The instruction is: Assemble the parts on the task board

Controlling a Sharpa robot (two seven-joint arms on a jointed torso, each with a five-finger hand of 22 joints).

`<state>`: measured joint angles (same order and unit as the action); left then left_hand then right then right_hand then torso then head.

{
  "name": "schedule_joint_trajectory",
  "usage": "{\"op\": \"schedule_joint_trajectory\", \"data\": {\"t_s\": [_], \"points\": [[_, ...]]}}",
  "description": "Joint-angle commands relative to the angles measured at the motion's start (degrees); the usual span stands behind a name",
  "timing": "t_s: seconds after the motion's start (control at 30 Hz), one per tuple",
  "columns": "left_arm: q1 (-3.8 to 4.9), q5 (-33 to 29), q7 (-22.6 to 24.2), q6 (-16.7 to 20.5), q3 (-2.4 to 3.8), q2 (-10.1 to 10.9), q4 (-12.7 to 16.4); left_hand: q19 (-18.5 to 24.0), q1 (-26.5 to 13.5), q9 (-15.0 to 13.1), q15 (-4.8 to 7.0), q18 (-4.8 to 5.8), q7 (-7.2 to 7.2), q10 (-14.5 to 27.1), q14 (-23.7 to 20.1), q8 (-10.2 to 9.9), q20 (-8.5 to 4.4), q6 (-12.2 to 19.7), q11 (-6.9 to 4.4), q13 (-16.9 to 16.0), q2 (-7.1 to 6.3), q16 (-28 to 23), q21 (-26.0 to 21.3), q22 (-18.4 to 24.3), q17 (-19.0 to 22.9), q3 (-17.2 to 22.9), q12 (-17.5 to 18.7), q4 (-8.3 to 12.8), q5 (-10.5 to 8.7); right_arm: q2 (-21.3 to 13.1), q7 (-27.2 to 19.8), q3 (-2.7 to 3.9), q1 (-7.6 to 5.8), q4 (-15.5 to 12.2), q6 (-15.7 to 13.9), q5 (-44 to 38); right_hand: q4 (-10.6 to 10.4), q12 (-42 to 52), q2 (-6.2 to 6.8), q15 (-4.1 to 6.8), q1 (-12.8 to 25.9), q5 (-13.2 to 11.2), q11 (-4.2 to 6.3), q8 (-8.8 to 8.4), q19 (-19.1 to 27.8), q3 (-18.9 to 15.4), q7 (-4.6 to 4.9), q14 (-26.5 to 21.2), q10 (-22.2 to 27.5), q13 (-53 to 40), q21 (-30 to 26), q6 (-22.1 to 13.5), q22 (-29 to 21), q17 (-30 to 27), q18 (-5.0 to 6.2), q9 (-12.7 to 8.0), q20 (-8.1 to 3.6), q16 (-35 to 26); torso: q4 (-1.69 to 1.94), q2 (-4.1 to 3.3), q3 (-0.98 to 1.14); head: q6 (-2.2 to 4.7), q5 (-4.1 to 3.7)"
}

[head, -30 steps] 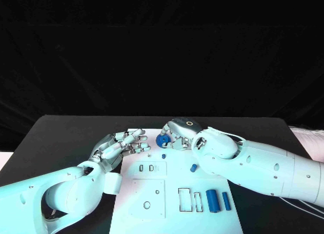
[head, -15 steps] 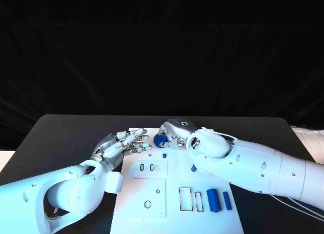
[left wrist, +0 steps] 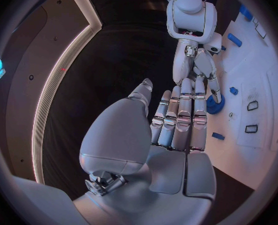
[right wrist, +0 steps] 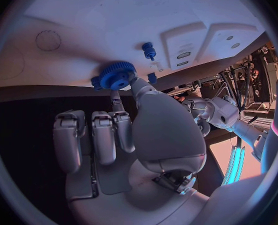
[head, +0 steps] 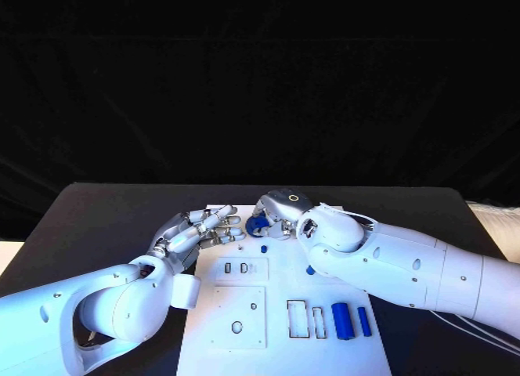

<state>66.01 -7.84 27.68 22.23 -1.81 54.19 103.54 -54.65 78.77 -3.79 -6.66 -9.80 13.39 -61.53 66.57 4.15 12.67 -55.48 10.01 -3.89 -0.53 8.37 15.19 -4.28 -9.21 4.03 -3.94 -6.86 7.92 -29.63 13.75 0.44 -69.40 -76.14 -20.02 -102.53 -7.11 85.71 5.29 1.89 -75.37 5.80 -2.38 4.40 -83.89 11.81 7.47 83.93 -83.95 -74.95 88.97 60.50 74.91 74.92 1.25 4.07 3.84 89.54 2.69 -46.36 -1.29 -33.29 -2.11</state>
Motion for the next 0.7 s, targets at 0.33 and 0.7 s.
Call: {"op": "schedule_joint_trajectory", "data": {"t_s": [0.33, 0.7], "points": [[0.06, 0.00, 0.10, -1.05, 0.04, -0.18, -0.01, 0.10, 0.05, 0.04, -0.09, -0.71, 0.02, 0.36, -0.25, -0.33, 0.40, 0.33, -0.12, 0.05, 0.24, -0.24, -0.37, 0.10, -0.07, 0.13, 0.22, 0.33, -0.21, 0.03, 2.65, -0.01, -0.03, 0.03, 3.79, -0.24, -9.39, -0.89, -1.59, -1.34, 9.28, -0.37, -1.24, -0.57, -5.12, -4.35, 1.02, 5.98, -3.63, -11.78, 0.13, -3.81, 13.06, 14.70, -0.79, -0.07, 1.62, 0.30, -0.01, 0.00, 0.03, 0.01, 0.05], [0.05, 0.00, 0.09, -1.07, 0.04, -0.11, -0.13, 0.11, 0.08, 0.04, -0.09, -0.71, 0.03, 0.40, -0.27, -0.33, 0.41, 0.35, -0.11, 0.06, 0.28, -0.27, -0.39, 0.11, -0.07, 0.16, 0.23, 0.36, -0.20, -2.13, 0.91, 0.02, 0.03, -2.17, -5.67, 0.53, -7.95, -0.45, -2.44, -1.05, 5.64, 3.15, -0.90, -0.52, -5.22, -4.22, 0.67, 6.01, -3.88, -12.14, 0.22, -2.70, 13.26, 14.82, -0.83, 0.00, 1.37, 0.35, -0.04, 0.04, 0.14, 0.10, 0.07]]}}
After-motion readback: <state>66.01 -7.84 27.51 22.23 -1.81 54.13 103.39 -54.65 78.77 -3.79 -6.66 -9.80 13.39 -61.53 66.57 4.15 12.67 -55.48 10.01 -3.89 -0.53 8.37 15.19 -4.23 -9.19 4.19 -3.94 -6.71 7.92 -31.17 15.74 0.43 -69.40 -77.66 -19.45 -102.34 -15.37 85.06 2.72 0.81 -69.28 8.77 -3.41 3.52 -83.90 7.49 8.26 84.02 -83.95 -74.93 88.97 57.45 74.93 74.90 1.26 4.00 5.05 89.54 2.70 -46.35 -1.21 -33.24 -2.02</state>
